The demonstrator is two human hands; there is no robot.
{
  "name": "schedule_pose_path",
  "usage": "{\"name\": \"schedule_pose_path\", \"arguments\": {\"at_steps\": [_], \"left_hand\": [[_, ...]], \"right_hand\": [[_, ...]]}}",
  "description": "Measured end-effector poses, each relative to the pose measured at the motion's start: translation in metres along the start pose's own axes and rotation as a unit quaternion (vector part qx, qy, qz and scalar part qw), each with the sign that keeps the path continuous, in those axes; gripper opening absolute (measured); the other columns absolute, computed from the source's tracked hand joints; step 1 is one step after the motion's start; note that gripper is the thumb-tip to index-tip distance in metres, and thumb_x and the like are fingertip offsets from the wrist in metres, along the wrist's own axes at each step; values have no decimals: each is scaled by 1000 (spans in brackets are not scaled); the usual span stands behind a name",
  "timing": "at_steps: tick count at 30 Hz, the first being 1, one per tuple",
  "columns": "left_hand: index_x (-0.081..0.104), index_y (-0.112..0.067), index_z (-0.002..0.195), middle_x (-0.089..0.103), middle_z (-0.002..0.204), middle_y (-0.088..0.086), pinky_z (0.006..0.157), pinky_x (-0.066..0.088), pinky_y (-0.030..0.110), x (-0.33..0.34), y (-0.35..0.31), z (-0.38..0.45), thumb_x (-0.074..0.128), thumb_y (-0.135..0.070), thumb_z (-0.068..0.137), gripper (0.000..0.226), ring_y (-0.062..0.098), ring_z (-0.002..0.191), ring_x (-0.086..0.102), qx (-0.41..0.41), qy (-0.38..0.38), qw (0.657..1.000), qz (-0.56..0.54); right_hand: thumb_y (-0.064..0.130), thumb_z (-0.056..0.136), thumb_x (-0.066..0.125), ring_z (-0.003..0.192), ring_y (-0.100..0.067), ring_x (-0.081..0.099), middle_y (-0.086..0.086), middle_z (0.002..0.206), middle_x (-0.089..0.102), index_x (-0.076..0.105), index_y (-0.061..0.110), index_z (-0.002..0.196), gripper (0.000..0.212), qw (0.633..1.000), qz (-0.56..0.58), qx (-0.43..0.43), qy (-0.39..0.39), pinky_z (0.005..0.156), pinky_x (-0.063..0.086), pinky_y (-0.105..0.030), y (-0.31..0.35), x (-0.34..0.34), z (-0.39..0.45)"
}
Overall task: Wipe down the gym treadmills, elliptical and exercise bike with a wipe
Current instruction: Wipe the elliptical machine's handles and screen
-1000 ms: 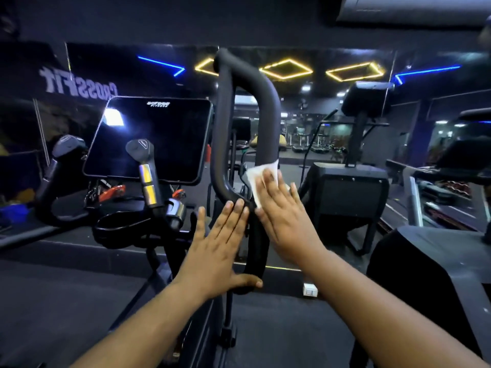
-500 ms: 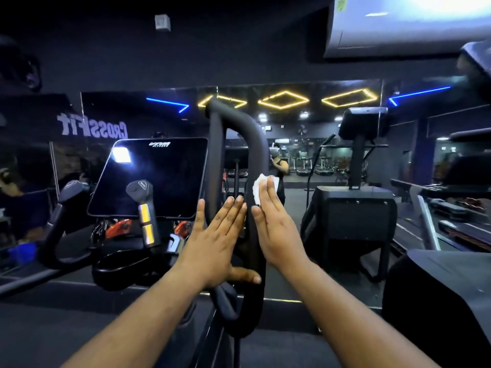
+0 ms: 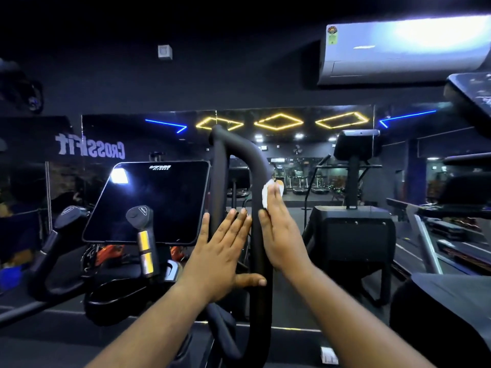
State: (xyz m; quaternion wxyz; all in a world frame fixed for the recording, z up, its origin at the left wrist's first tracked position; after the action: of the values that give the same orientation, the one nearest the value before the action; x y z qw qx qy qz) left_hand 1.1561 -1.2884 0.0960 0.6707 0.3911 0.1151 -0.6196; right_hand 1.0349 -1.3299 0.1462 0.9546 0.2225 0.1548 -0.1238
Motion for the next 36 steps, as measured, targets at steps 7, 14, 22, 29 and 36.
{"name": "schedule_pose_path", "arguments": {"at_steps": [7, 14, 22, 29, 36], "left_hand": [[-1, -13, 163, -12, 171, 8, 121, 0, 61, -10, 36, 14, 14, -101, 74, 126, 23, 157, -12, -75, 9, 997, -16], [-16, -17, 161, -30, 166, 4, 122, -8, 52, -5, 41, 14, 20, -100, 76, 124, 20, 154, -26, -79, -21, 994, -75], [6, -11, 163, -6, 172, 8, 120, 6, 56, -6, 43, 14, 26, -100, 77, 125, 24, 158, -5, -82, -42, 993, -79], [-11, -14, 161, -22, 169, 1, 122, -4, 59, -7, 44, 11, 14, -101, 75, 125, 16, 155, -21, -108, -10, 990, -89], [-36, -22, 152, -41, 160, -3, 119, -18, 63, -19, 3, 18, 0, -94, 81, 108, 12, 147, -39, -146, 17, 988, -36]], "right_hand": [[33, 111, 33, 153, -3, -2, 8, 170, -2, 5, 26, 163, 59, 988, -146, -43, 34, 124, 14, -26, 17, -10, 36], [28, 111, 30, 155, -13, 3, 2, 169, 1, 8, 21, 162, 56, 974, -206, -72, 61, 127, 14, -35, 28, -12, 64], [21, 111, 34, 156, -19, 8, -1, 169, 13, 18, 16, 162, 53, 934, -293, -147, 142, 127, 10, -37, 61, 17, 155], [19, 108, 40, 149, -20, 34, 4, 165, 28, 33, 22, 158, 51, 962, -234, -104, 91, 121, 31, -37, 53, -14, 128], [15, 108, 42, 153, -11, 13, 5, 166, 12, 22, 19, 161, 57, 971, -161, -156, 87, 123, 16, -25, 7, -30, 45]]}}
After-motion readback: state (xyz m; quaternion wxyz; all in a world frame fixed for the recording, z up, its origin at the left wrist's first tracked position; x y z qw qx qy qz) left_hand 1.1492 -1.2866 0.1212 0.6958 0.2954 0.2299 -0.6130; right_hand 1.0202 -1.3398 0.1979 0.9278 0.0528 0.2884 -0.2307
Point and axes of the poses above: each hand's wrist, its own z-axis towards the middle knuckle, its own x-axis out of the palm, y = z × x, the point moved 8 cm from there along z, towards the middle knuckle
